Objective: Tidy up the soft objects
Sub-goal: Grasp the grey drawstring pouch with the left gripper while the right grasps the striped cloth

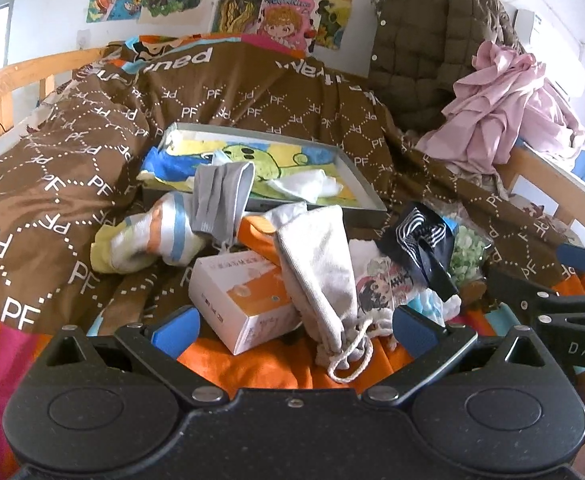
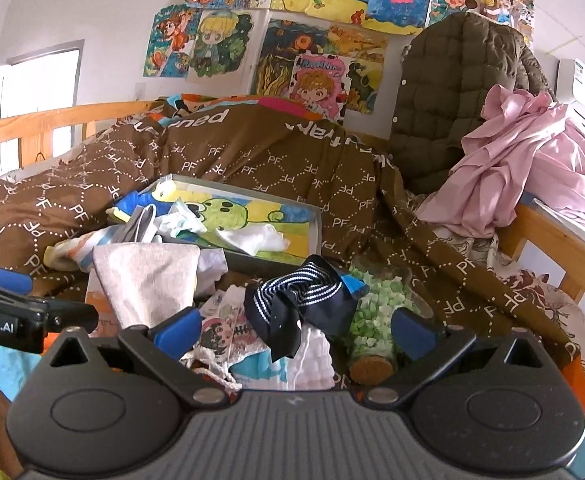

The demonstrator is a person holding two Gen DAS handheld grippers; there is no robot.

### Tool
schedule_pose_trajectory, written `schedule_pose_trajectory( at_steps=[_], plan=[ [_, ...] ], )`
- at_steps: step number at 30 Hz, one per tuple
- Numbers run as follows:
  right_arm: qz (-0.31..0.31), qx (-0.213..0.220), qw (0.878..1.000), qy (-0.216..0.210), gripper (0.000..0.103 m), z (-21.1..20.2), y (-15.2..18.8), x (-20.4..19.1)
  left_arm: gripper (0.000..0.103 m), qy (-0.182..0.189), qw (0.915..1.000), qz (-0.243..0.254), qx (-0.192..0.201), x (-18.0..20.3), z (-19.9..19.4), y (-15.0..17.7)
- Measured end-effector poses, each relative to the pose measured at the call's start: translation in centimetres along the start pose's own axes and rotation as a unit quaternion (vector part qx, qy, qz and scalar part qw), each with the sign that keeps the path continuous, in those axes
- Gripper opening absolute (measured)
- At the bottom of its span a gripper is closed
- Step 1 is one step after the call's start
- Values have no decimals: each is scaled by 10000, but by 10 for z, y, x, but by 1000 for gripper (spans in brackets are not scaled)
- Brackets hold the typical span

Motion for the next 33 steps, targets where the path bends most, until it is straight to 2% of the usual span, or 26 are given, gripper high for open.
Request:
schedule_pose_trajectory(
  at_steps=[13, 24, 33],
  plan=[
    [-107, -228, 9997, -44, 103, 10, 3, -3, 102, 47, 10000, 10, -42, 5, 8, 2],
    [34, -457, 9989, -30, 103, 27, 4, 2, 102, 13, 9999, -106, -1, 1, 20, -1],
    [-354, -248, 9990, 144, 103, 48, -6, 8, 102, 32, 9999, -66, 148, 5, 29, -4]
  ],
)
Point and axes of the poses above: each gripper's, at about its wrist camera, not at the fingertips, and z roughly the way its jaws point, x to its right, y to its underside, the point moved 4 cm from there along z, roughly the way its jaws point, and after that the axes turned 5 degrees about -z, right-handed, at the moved point
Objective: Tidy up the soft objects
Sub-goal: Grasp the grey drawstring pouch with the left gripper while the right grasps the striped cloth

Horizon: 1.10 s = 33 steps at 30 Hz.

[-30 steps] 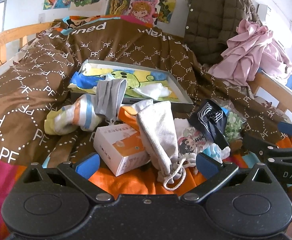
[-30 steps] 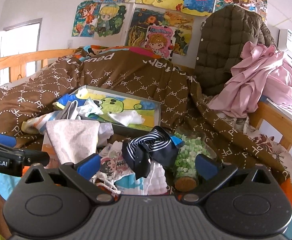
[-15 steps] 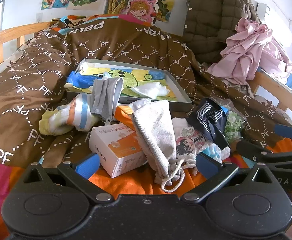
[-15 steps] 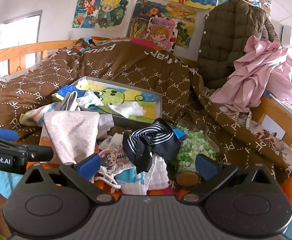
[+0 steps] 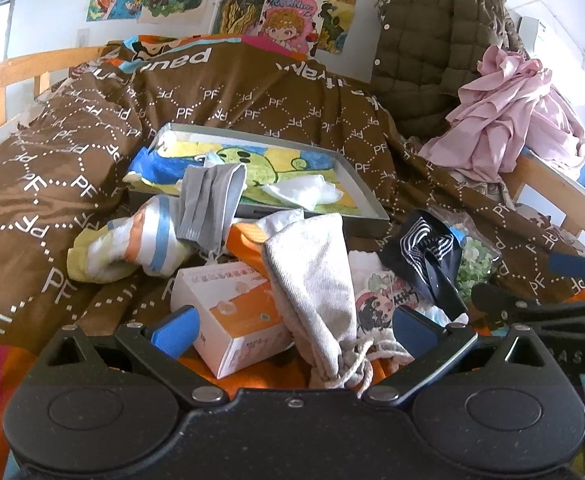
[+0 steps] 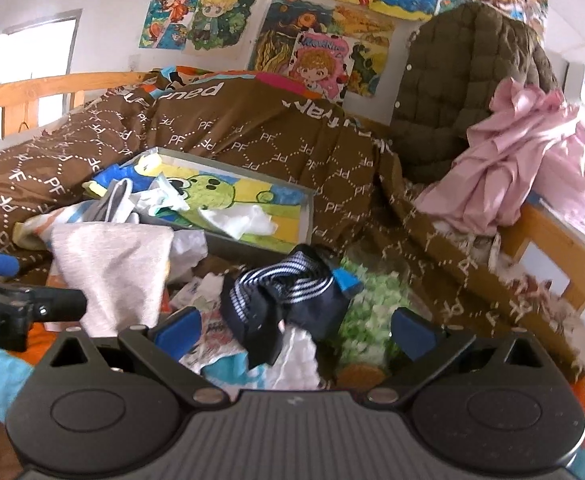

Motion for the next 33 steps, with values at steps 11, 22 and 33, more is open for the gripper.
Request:
schedule_pose_trajectory(
  at_steps=[11, 22, 33],
  plan=[
    [-234, 83, 9986, -473, 103, 53, -9, 9, 102, 65, 9998, -168, 75, -5, 16, -4],
    [0, -77, 9978, -658, 103, 94, -5, 5, 102, 251, 9993, 173, 202, 3, 35, -1],
    [356, -334, 9955, -814, 93, 100, -1, 8, 88, 510, 9977, 434, 91, 14, 43, 9]
  ],
)
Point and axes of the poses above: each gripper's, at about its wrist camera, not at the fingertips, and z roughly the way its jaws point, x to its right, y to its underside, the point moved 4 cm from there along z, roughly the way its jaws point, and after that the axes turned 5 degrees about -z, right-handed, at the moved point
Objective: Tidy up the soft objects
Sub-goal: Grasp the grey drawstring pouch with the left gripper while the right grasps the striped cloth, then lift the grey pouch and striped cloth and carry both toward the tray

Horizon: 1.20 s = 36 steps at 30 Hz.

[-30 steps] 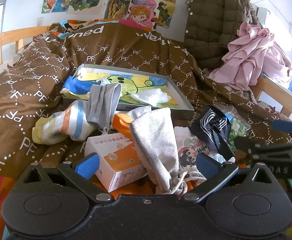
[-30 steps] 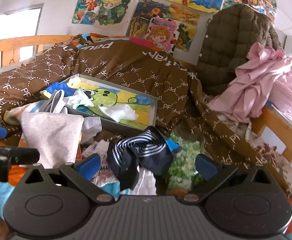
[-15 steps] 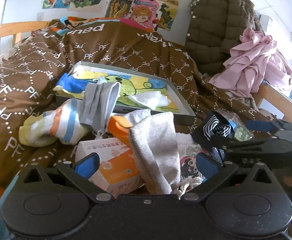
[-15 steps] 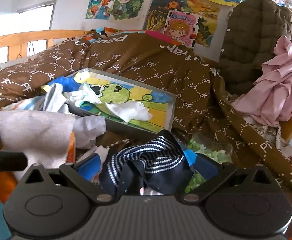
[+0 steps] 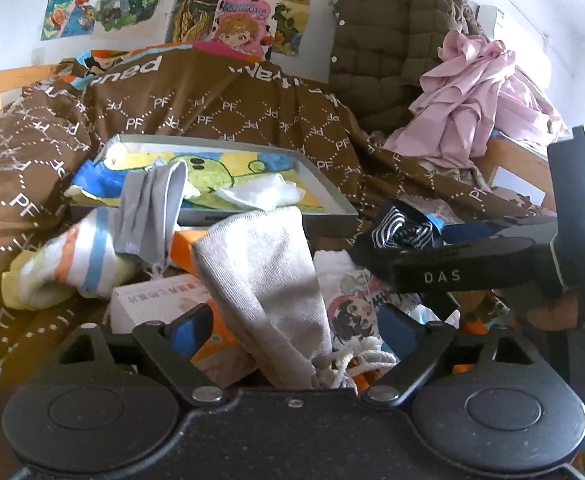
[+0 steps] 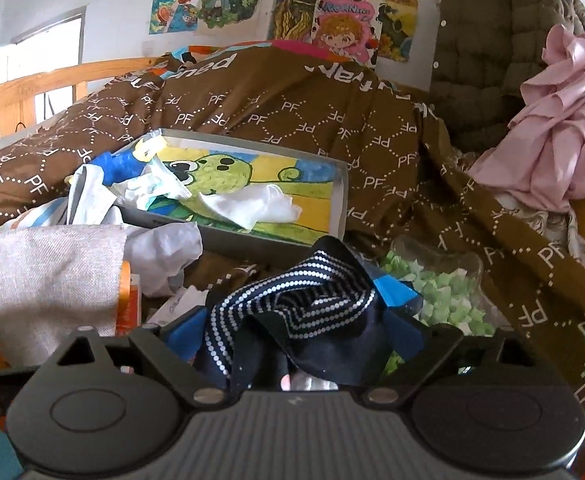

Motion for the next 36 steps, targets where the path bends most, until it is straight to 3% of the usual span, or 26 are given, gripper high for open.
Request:
schedule_pose_trajectory(
  at_steps=[8, 11, 17, 20, 25, 31, 36],
  plan=[
    [618, -208, 9975, -267, 85, 4, 2, 11, 62, -15, 9996, -286, -20, -8, 6, 1],
    [707, -200, 9969, -296, 78, 3, 2, 12, 41, -32, 9991, -426, -44, -13, 6, 0],
    [665, -177, 9971, -331, 61, 0, 0, 8, 22, 0, 9987, -489, -124, -14, 6, 1],
    [806, -197, 9959, -349, 53, 0, 0, 11, 18, 79, 9990, -432, -108, -11, 5, 2],
    [1085, -280, 9933, -277, 24, 1, 1, 22, 13, 110, 9994, -338, -17, -7, 2, 2],
    [1130, -261, 9930, -226, 9, -1, 2, 26, 8, 96, 9989, -414, 195, -8, -4, -2],
    [1074, 70, 9941, -139, 6, -15, -6, 27, 7, 150, 9980, -431, 426, -7, -12, -6]
  ],
)
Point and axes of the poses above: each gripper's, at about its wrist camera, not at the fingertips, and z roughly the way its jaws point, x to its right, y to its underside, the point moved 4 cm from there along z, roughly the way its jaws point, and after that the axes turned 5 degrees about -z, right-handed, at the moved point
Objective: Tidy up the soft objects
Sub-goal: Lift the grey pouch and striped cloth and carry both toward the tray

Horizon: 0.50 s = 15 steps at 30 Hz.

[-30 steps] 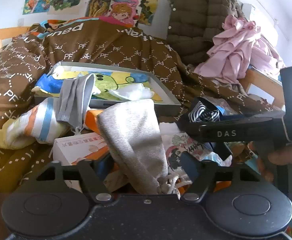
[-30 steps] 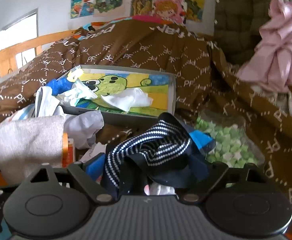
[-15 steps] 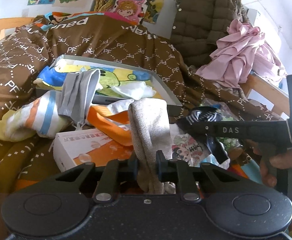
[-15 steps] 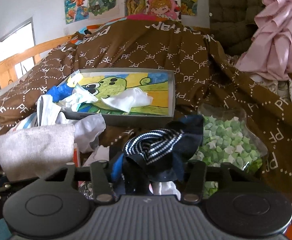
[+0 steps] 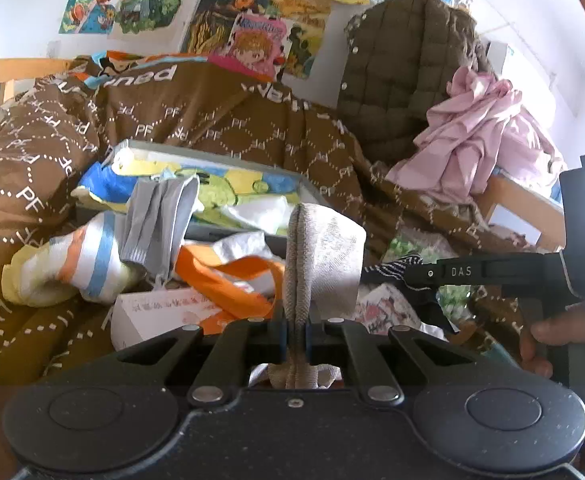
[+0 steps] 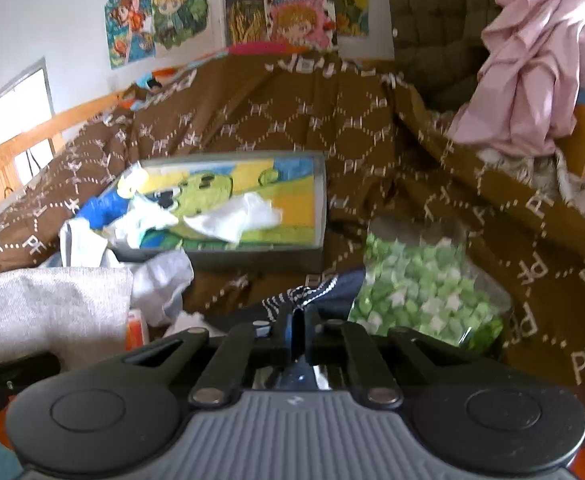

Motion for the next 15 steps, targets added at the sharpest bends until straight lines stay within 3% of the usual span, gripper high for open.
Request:
schedule_pose_trajectory(
  at_steps=[15],
  plan=[
    [-9, 1022, 9947, -128, 5, -47, -23, -2, 7, 233, 9963, -258, 792, 4, -29, -29]
  ],
)
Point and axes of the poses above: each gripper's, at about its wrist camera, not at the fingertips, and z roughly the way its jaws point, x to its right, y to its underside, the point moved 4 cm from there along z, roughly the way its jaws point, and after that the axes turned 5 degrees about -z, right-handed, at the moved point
